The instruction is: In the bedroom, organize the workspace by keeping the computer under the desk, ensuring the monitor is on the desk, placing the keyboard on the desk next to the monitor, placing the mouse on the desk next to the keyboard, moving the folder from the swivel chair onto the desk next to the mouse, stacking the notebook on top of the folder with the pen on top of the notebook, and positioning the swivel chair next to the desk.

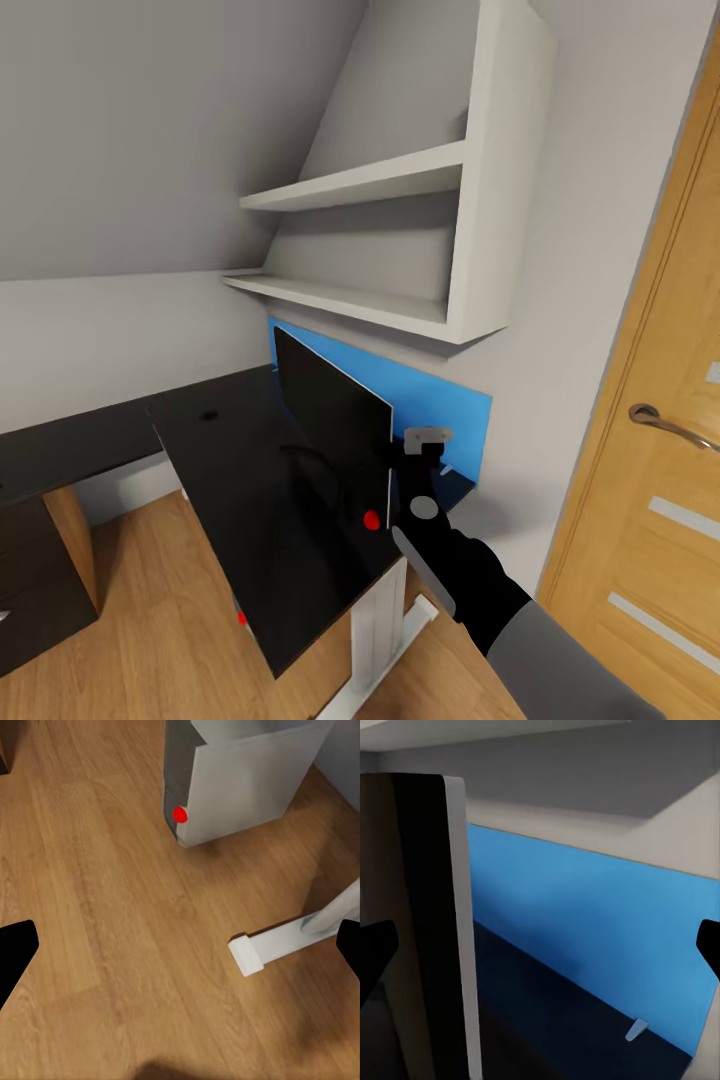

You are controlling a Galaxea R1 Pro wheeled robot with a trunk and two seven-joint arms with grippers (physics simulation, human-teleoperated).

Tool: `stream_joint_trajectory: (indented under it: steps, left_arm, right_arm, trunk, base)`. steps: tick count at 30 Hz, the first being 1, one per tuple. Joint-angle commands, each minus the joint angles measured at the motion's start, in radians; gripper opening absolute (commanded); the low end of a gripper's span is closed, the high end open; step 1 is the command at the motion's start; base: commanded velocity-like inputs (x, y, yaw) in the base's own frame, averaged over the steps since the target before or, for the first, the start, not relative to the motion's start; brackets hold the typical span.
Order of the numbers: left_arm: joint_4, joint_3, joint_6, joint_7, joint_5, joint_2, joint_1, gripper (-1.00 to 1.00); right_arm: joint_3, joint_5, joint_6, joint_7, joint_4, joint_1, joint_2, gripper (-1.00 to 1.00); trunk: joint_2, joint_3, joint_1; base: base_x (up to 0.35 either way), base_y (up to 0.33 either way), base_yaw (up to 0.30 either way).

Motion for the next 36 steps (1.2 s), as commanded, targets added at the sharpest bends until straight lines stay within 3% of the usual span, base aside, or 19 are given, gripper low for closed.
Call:
stream_joint_trajectory:
  steps: [1,11,36]
  left_arm:
    - [-0.002,-0.002,-0.001,0.002,0.003,0.000,0.000,1.00]
    - [-0.001,-0.002,-0.001,0.002,0.003,0.001,0.000,1.00]
    - [-0.002,0.000,-0.001,0.002,0.003,0.002,0.000,1.00]
  right_arm:
    - [0.003,-0.003,0.005,-0.007,0.003,-0.001,0.000,1.00]
    - [0.004,-0.003,-0.046,-0.006,0.042,-0.001,0.001,1.00]
    - [0.005,-0.003,-0.058,-0.006,0.049,-0.001,0.001,1.00]
  trunk:
    - [-0.001,-0.001,0.000]
    - [-0.001,0.000,0.000]
    - [-0.001,0.000,0.000]
  base:
    - [0.000,0.000,-0.006]
    - [0.000,0.000,-0.001]
    - [0.000,0.000,-0.043]
